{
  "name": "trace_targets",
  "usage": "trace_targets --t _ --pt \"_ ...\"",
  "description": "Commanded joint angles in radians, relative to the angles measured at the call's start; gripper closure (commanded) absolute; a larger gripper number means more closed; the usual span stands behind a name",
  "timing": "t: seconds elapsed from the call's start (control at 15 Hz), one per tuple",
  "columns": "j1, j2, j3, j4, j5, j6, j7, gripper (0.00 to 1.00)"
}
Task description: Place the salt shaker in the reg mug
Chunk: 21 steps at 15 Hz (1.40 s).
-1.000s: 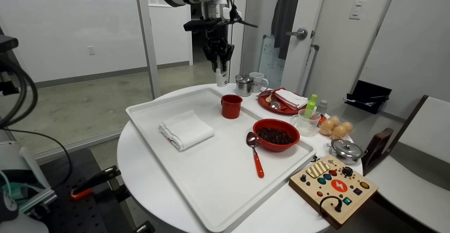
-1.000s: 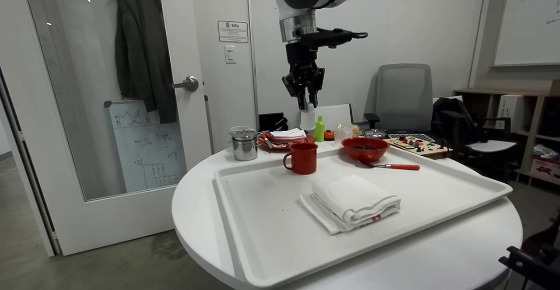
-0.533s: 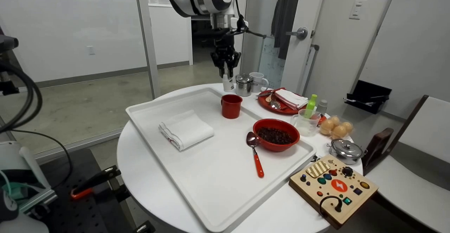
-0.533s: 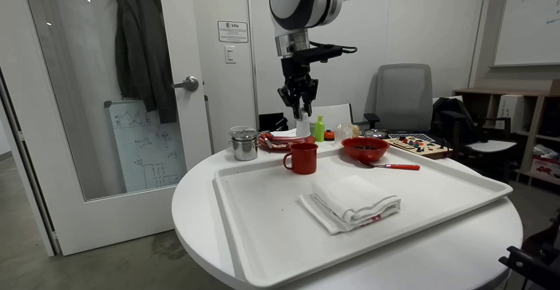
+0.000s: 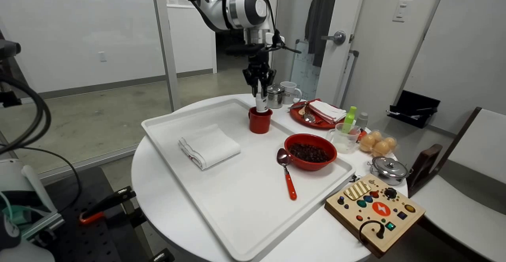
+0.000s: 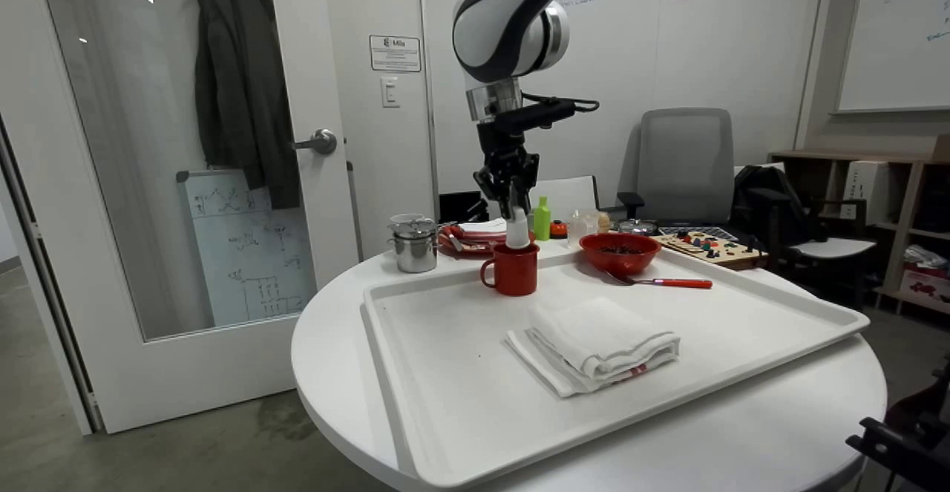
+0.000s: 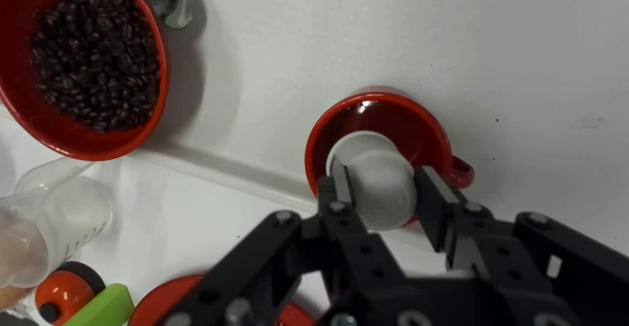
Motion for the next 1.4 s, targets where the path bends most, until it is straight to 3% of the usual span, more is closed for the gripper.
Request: trace_targets --t 0.0,0.27,0.33,0.4,0.47,0.53,0.67,0.73,1.2,1.33 --pt "0.008 0.073 -0.023 0.081 -0.003 -0.042 -0.014 0.85" --pt "0.004 0.113 -0.025 0.102 0.011 -0.071 -0.020 0.84" --pt "0.005 0.078 -0.026 0.045 0.007 -0.029 -0.004 0.39" --pt "0.005 0.085 -0.026 0.047 0.008 -0.030 -0.004 0.63" --pt "0.005 0.086 -0.026 0.047 0.008 -0.029 -0.004 0.58" --pt "0.005 0.085 -0.026 0.047 0.008 -0.029 -0.004 0.24" --pt "0.005 0.086 -0.026 0.046 0.005 -0.025 -0.006 0.10" --pt "0.005 0.026 -0.009 -0.013 0.025 -0.035 -0.008 0.04" --pt "-0.033 -0.179 0.010 -0.119 0.023 -0.136 -0.140 0.00" --pt "-0.002 -0.289 0.025 -0.207 0.016 -0.170 -0.111 0.00"
